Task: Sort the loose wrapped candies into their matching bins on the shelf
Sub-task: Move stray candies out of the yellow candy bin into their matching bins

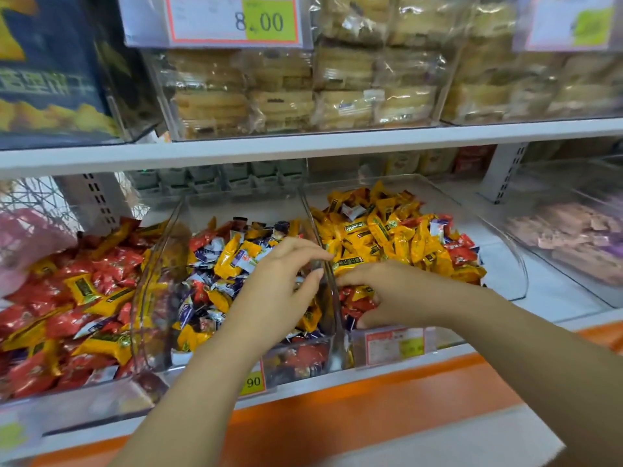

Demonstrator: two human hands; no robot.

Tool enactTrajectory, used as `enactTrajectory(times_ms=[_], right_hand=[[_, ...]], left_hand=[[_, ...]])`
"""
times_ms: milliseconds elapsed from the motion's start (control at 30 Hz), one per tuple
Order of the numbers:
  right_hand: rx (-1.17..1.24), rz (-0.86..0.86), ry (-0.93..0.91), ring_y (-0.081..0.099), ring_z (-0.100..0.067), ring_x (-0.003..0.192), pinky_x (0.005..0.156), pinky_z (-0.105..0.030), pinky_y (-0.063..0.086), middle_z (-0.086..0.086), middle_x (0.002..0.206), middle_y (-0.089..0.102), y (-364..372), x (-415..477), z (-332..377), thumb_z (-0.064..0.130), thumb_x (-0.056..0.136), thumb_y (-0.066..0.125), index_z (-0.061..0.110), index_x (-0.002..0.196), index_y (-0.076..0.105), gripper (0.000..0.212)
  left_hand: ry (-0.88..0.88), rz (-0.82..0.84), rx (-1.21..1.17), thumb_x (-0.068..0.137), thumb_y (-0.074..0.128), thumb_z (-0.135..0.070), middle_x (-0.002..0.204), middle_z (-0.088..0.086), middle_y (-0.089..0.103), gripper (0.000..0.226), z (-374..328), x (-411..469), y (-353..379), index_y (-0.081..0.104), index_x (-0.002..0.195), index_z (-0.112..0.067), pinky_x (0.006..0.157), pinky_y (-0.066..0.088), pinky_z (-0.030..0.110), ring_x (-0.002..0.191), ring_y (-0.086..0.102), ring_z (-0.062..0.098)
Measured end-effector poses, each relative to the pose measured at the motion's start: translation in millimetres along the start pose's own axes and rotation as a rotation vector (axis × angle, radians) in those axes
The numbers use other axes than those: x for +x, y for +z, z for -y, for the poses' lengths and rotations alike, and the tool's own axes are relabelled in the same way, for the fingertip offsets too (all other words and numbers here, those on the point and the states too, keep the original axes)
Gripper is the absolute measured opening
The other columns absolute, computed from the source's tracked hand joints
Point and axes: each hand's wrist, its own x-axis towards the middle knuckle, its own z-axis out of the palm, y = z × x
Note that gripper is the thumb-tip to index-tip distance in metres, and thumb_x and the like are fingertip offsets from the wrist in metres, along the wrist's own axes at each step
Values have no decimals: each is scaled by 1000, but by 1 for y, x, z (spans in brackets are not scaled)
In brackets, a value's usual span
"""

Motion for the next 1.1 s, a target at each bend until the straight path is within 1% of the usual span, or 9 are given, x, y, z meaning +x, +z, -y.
enactTrajectory(times_ms=[33, 100, 200, 367, 533, 667, 900, 1000, 1100], right_hand=[[-16, -12, -19, 32, 5, 91, 76, -11, 28, 11, 140, 43, 1, 2, -1, 26, 85, 68, 31, 139, 41, 61], [-12, -35, -46, 35, 7, 78, 66, -5, 27, 10, 130, 50, 5, 6, -3, 21, 84, 69, 28, 128, 52, 48], [26, -64, -64, 41, 11, 67, 60, -2, 35, 9, 111, 59, 7, 6, -3, 14, 84, 66, 24, 111, 59, 30], [125, -63, -43, 44, 16, 66, 58, 0, 34, 25, 75, 42, 6, 3, -3, 17, 84, 70, 28, 110, 59, 30], [118, -154, -55, 50, 7, 71, 66, -10, 41, 16, 84, 60, 7, 6, -4, 13, 83, 67, 25, 86, 67, 13], [182, -287, 23, 52, 5, 70, 61, -8, 36, 19, 80, 61, -3, -4, -6, 19, 83, 70, 37, 74, 61, 23], [307, -588, 19, 55, 13, 81, 69, -4, 44, 21, 83, 62, -13, -18, 33, 14, 82, 70, 39, 71, 59, 30], [350, -613, -15, 53, 18, 75, 64, -3, 42, 23, 85, 61, -15, -9, 65, 13, 81, 71, 36, 71, 61, 27], [412, -616, -74, 55, 15, 66, 58, -6, 42, 16, 88, 66, -17, 14, 96, 12, 82, 70, 28, 75, 65, 19]], left_hand=[[2, 2, 1, 94, 55, -19, 115, -16, 51, 24, 0, -1, 0, 64, 115, -26, 94, 30, 1, 107, 47, -3], [-3, 0, -6, 94, 55, -17, 112, -18, 50, 24, -1, -2, 0, 65, 114, -26, 92, 29, -1, 105, 47, -4], [-13, -3, -6, 94, 55, -18, 110, -22, 50, 24, -2, -5, -1, 65, 114, -28, 91, 32, 2, 104, 48, -5], [-18, -1, -3, 94, 55, -19, 107, -30, 46, 24, -2, -5, -2, 64, 114, -29, 88, 30, -2, 101, 47, -8], [-15, -12, -23, 94, 54, -18, 106, -33, 45, 24, -3, -6, -4, 65, 113, -29, 86, 30, -3, 102, 48, -11], [-15, -30, -26, 94, 54, -18, 107, -34, 46, 24, 4, -10, -14, 65, 113, -29, 87, 31, -2, 104, 48, -10], [25, -211, 12, 93, 55, -14, 105, -33, 50, 22, 17, -34, -55, 67, 108, -25, 85, 34, -1, 101, 48, -17], [-20, -320, 3, 92, 56, -11, 103, -30, 53, 24, 27, -48, -77, 65, 104, -30, 77, 37, -1, 98, 50, -16], [-115, -434, 5, 92, 55, -9, 100, -26, 56, 25, 42, -63, -97, 65, 103, -29, 73, 36, -1, 94, 51, -15]])
